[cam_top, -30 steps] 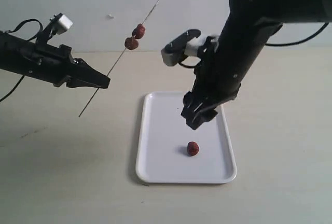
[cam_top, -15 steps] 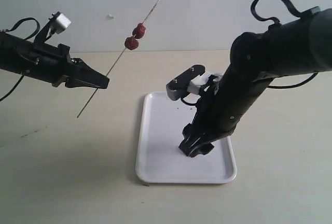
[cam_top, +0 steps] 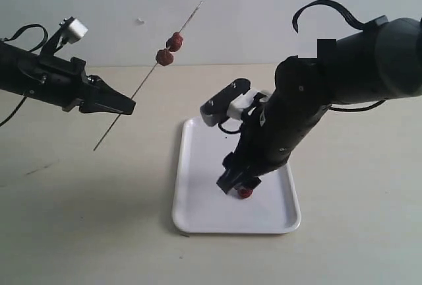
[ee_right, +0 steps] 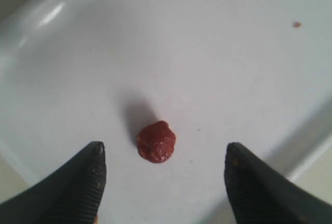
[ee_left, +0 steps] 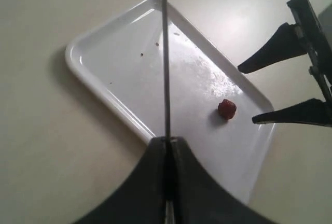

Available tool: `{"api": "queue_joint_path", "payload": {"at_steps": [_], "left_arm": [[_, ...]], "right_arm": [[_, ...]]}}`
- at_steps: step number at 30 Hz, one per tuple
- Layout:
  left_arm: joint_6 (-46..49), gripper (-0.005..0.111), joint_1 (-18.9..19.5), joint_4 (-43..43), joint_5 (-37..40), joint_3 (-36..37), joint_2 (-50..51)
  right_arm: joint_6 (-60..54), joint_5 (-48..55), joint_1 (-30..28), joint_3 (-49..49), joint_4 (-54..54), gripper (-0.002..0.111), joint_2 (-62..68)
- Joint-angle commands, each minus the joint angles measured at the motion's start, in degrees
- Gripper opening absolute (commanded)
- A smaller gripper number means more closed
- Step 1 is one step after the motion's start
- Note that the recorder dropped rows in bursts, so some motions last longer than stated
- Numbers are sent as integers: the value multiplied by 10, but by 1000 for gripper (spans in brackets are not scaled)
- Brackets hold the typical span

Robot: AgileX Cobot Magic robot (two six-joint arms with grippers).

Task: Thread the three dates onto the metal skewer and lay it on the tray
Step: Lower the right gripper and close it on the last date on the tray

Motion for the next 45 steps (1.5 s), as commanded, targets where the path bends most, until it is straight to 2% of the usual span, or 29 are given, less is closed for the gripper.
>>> {"api": "queue_joint_path", "payload": {"at_steps": [1, 7, 11, 25, 39, 45], "left_arm": [[5, 0, 2, -25, 4, -5, -7], [-20, 0, 1, -20, 21, -5, -7], [-68, 0, 1, 17, 23, -5, -7], [-82, 0, 1, 37, 26, -5, -7], [-82, 0, 1, 37, 26, -5, -7], [-82, 0, 1, 37, 24, -5, -7]], "right_arm": [[160, -12, 0, -15, 5, 63, -7], [380, 6, 0, -16, 16, 63, -7], [435, 31, 0, -16, 21, 63, -7], [460, 58, 0, -15, 126, 63, 36], [486, 37, -15, -44, 117, 62, 56], [504, 114, -15, -103, 95, 62, 89]]}}
